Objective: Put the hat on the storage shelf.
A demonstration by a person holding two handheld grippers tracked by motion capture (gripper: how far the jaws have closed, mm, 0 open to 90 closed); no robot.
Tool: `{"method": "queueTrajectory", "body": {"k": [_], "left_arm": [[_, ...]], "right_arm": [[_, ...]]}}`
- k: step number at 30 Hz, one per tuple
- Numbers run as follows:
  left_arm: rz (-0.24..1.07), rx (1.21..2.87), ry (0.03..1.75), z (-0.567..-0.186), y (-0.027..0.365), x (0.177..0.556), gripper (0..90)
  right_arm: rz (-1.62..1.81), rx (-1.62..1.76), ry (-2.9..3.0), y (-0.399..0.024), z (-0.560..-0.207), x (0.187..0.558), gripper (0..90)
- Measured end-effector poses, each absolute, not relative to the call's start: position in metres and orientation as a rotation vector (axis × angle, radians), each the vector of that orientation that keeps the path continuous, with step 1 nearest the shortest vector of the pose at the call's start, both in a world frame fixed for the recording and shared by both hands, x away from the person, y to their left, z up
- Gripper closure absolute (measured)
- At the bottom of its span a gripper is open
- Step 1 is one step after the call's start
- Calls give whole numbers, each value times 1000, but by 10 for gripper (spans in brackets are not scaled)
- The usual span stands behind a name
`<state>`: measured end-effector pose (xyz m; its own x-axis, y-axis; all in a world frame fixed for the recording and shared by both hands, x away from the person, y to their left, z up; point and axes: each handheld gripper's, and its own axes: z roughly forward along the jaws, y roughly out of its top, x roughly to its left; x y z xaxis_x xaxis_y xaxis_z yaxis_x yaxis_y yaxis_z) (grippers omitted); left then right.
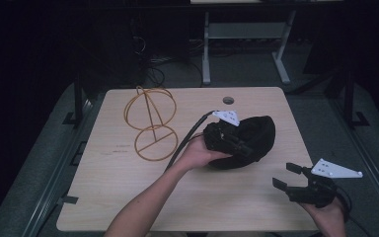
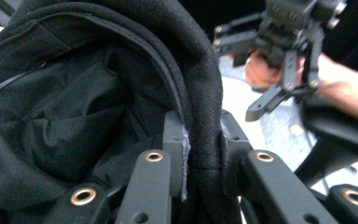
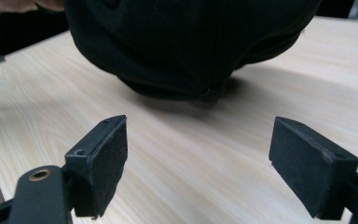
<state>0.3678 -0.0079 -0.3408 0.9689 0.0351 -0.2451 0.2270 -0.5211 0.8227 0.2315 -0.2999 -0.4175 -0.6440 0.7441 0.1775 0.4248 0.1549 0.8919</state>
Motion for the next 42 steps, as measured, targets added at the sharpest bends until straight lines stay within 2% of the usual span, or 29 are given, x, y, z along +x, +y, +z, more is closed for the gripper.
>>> {"method": "queueTrajectory", "body": {"k": [7,20,31,32,33,34,35,36,39,40,42], "left_arm": [[-282,2024,171,-326,3,357,770],[-298,1969,128,-311,11,344,769],[-348,1915,112,-306,15,341,769],[-359,1907,106,-305,16,340,770],[-359,1907,106,-305,16,340,770],[-365,1896,96,-304,16,340,770],[-365,1896,96,-304,16,340,770],[-375,1885,87,-301,17,338,769],[-369,1864,89,-297,21,337,769],[-363,1848,100,-294,25,337,768],[-341,1843,106,-291,31,339,766]], "right_arm": [[1561,1076,2067,-286,-410,232,170],[1659,1023,1985,-269,-407,242,152],[1734,1011,1925,-261,-406,250,189],[1752,994,1906,-260,-405,251,254],[1752,994,1906,-260,-405,251,254],[1777,967,1893,-258,-403,251,321],[1777,967,1893,-258,-403,251,321],[1818,934,1877,-257,-403,251,431],[1852,907,1857,-256,-401,253,490],[1876,881,1834,-254,-398,254,601],[1885,866,1830,-253,-394,255,656]]}}
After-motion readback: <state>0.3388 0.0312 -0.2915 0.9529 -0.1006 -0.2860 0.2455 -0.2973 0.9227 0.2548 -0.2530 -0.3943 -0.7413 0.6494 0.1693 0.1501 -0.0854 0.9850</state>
